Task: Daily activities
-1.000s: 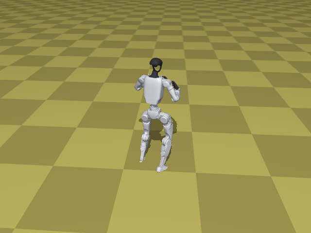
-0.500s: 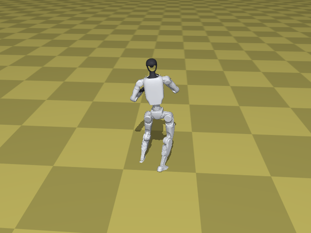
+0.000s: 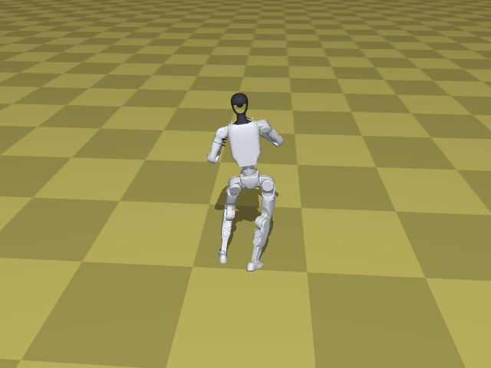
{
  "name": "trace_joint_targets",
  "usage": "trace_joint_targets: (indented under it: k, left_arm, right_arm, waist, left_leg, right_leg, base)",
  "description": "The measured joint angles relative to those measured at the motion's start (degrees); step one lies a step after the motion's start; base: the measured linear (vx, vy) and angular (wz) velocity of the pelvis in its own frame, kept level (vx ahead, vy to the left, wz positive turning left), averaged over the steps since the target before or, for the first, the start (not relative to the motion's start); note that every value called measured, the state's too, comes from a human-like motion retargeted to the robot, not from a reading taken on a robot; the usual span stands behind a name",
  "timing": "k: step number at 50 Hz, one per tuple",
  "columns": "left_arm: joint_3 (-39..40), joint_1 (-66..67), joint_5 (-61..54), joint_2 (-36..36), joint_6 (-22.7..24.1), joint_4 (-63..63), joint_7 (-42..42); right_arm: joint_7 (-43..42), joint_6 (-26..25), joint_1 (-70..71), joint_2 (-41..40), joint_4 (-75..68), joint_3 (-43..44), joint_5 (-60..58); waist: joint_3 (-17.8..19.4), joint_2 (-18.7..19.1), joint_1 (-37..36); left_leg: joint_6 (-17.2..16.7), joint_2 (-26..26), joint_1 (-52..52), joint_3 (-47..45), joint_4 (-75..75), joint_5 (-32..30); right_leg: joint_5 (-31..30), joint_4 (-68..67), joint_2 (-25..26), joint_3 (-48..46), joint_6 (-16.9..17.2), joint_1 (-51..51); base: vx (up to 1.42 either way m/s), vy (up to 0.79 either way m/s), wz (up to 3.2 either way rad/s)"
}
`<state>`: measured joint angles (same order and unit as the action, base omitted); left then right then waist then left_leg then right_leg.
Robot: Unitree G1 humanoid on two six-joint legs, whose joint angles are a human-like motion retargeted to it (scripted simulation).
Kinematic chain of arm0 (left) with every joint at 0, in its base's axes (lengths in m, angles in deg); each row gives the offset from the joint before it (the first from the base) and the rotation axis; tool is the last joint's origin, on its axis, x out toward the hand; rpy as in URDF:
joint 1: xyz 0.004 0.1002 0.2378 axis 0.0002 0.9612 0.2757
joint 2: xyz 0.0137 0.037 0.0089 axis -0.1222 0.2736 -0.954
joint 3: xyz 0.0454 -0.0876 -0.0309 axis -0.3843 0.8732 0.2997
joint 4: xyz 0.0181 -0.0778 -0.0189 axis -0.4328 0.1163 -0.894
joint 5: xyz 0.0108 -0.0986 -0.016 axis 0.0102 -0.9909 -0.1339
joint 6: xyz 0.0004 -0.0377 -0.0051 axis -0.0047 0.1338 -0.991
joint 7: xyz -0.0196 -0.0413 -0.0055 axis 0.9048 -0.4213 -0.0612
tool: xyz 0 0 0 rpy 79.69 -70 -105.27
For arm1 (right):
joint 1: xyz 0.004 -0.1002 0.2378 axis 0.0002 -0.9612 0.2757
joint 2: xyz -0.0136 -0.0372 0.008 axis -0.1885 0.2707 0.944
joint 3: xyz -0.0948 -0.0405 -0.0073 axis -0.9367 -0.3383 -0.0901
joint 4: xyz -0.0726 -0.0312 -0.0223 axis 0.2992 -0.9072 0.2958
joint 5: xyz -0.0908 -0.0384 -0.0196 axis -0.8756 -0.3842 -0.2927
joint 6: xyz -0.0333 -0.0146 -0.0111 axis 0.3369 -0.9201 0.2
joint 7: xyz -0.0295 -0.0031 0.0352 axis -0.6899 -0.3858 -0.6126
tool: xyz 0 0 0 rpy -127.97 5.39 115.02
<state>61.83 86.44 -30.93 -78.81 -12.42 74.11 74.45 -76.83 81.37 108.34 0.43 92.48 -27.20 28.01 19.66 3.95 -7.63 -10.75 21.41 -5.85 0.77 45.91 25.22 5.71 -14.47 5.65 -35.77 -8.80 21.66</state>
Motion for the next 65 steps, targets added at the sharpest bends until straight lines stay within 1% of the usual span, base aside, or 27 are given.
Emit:
trace_joint_targets:
  k: [4,8,17,25,28,31,35,37,38,40,42,43,45,48,50,52,57,65]
  left_arm:
    - [0.0,0.9,-2.0,0.4,-0.3,-0.5,0.8]
    - [-0.4,1.5,-5.0,1.1,-0.4,-1.0,1.8]
    - [-4.5,2.0,-11.4,4.6,-0.9,-1.8,4.9]
    - [-5.8,1.7,-10.3,2.4,-1.5,-2.6,7.7]
    - [-6.7,1.2,-7.5,-0.3,-1.6,-2.6,9.3]
    - [-8.1,-0.2,-3.4,-4.6,-1.3,-2.4,11.3]
    - [-10.9,-4.7,3.4,-12.8,-0.3,-1.6,13.7]
    - [-12.8,-9.1,7.2,-17.9,0.6,-1.6,14.1]
    - [-14.0,-12.2,9.4,-20.5,1.1,-1.9,13.9]
    - [-17.4,-19.5,13.6,-25.5,2.2,-3.5,12.7]
    - [-20.8,-26.8,17.2,-29.0,2.8,-5.5,11.1]
    - [-22.6,-30.1,18.8,-30.4,3.0,-6.5,10.4]
    - [-26.5,-37.0,20.9,-32.2,3.3,-8.9,9.3]
    - [-31.7,-44.6,21.7,-32.6,3.6,-11.1,8.1]
    - [-34.4,-48.3,21.2,-32.4,3.9,-11.7,7.3]
    - [-36.6,-51.2,20.5,-32.1,4.2,-11.6,6.4]
    - [-39.9,-55.2,19.7,-31.7,4.7,-10.9,4.3]
    - [-41.0,-56.0,18.9,-30.7,4.7,-12.6,4.2]
  right_arm:
    - [0.0,-0.2,-0.1,0.0,0.1,-0.3,-0.2]
    - [0.9,-0.8,-1.1,-0.5,-0.8,-0.7,0.6]
    - [4.4,-2.3,-5.7,-2.0,-3.1,-1.5,3.4]
    - [7.9,-4.1,-10.3,0.7,-3.5,0.5,1.6]
    - [8.4,-4.4,-11.4,2.3,-3.2,2.2,-0.8]
    - [7.3,-4.3,-12.1,4.2,-2.8,4.6,-4.6]
    - [3.4,-3.9,-12.6,5.9,-2.9,8.5,-10.0]
    - [0.6,-3.6,-12.6,6.1,-3.5,10.3,-12.2]
    - [-1.0,-3.5,-12.6,5.9,-3.9,11.1,-13.2]
    - [-4.3,-3.1,-12.3,5.1,-4.9,12.6,-14.9]
    - [-6.7,-2.8,-12.0,4.3,-6.0,13.0,-16.0]
    - [-7.7,-2.7,-11.8,3.9,-6.5,13.0,-16.3]
    - [-9.6,-2.5,-11.2,2.6,-7.7,13.0,-16.9]
    - [-11.9,-2.1,-11.5,0.7,-9.3,13.3,-17.1]
    - [-13.4,-1.9,-11.9,-0.2,-10.1,13.9,-17.2]
    - [-14.8,-1.6,-12.4,-0.7,-10.6,14.6,-17.2]
    - [-16.8,-1.2,-14.0,-1.1,-10.6,15.4,-17.3]
    - [-14.3,-1.0,-13.4,0.3,-9.2,14.0,-16.2]
  waist:
    - [-0.4,0.5,0.8]
    - [-0.8,1.1,1.3]
    - [-1.9,2.2,1.7]
    - [-3.2,3.2,2.7]
    - [-3.8,3.4,3.7]
    - [-4.5,3.3,5.1]
    - [-5.2,3.1,7.8]
    - [-5.5,2.7,9.5]
    - [-5.6,2.2,10.4]
    - [-5.8,0.3,12.1]
    - [-6.3,-1.5,14.3]
    - [-6.7,-2.1,15.3]
    - [-7.8,-2.8,16.8]
    - [-9.4,-3.3,18.2]
    - [-10.2,-3.6,18.4]
    - [-10.8,-3.8,18.0]
    - [-11.3,-4.3,15.9]
    - [-10.5,-5.1,13.8]
  left_leg:
    - [1.7,1.8,-0.7,-2.6,1.5,-0.2]
    - [2.4,2.2,-0.9,-3.3,0.7,0.0]
    - [2.7,0.7,-0.7,-2.7,-6.0,-0.4]
    - [3.7,-1.5,0.4,-2.4,-11.5,-0.7]
    - [4.9,-2.4,1.2,-3.4,-12.9,0.4]
    - [6.4,-3.5,2.1,-4.7,-14.3,1.7]
    - [8.2,-5.6,3.7,-6.6,-16.6,2.7]
    - [9.1,-7.2,4.8,-7.3,-18.2,2.6]
    - [9.6,-8.5,5.5,-7.6,-19.5,2.3]
    - [10.7,-12.5,7.0,-8.0,-22.5,0.9]
    - [11.5,-16.3,7.6,-7.7,-24.4,-0.2]
    - [11.8,-17.8,7.7,-7.6,-25.0,-0.6]
    - [12.3,-19.9,7.8,-7.3,-26.6,-1.6]
    - [12.4,-21.6,7.4,-6.5,-27.9,-2.7]
    - [12.4,-22.4,7.3,-5.9,-28.3,-2.9]
    - [12.5,-22.7,7.4,-5.6,-28.7,-3.0]
    - [12.4,-22.6,8.2,-5.1,-29.4,-3.0]
    - [12.2,-21.9,9.9,-5.2,-29.3,-3.0]
  right_leg:
    - [-0.2,0.9,0.2,-0.5,0.2,-0.2]
    - [-0.6,1.8,0.4,-0.9,0.4,-0.4]
    - [-1.6,3.1,-0.4,-1.2,1.3,-0.7]
    - [-2.2,2.8,-2.1,-0.3,2.2,-1.4]
    - [-2.1,2.3,-3.2,0.4,2.6,-1.9]
    - [-1.9,1.1,-4.7,1.5,3.0,-2.7]
    - [-2.0,-2.9,-7.8,3.6,3.7,-4.7]
    - [-3.4,-7.1,-10.3,6.1,4.7,-6.7]
    - [-4.8,-10.3,-12.1,8.4,5.8,-8.5]
    - [-9.0,-18.2,-16.3,15.1,9.8,-13.4]
    - [-12.9,-23.9,-18.7,21.6,13.7,-17.3]
    - [-13.5,-25.8,-19.5,23.5,14.8,-18.7]
    - [-9.6,-27.4,-20.1,26.4,15.5,-21.1]
    - [7.3,-24.4,-18.3,30.9,14.8,-23.0]
    - [13.4,-22.3,-17.5,32.9,14.5,-23.5]
    - [15.0,-20.6,-17.2,33.5,14.5,-23.4]
    - [15.0,-17.0,-16.9,33.0,14.6,-21.6]
    - [14.3,-13.5,-16.2,32.4,14.3,-18.5]
  base:
    - [0.0,-0.01,0.05]
    - [0.0,0.0,0.0]
    - [0.01,0.02,0.01]
    - [0.06,0.12,-0.03]
    - [0.06,0.18,-0.09]
    - [0.05,0.2,-0.12]
    - [0.02,0.23,-0.05]
    - [-0.01,0.25,0.16]
    - [-0.03,0.25,0.31]
    - [-0.07,0.24,0.47]
    - [-0.07,0.18,0.53]
    - [-0.05,0.15,0.41]
    - [-0.02,0.12,0.32]
    - [0.01,0.07,0.31]
    - [0.04,0.07,0.18]
    - [0.06,0.05,0.02]
    - [0.03,0.01,-0.04]
    - [0.0,0.0,0.0]
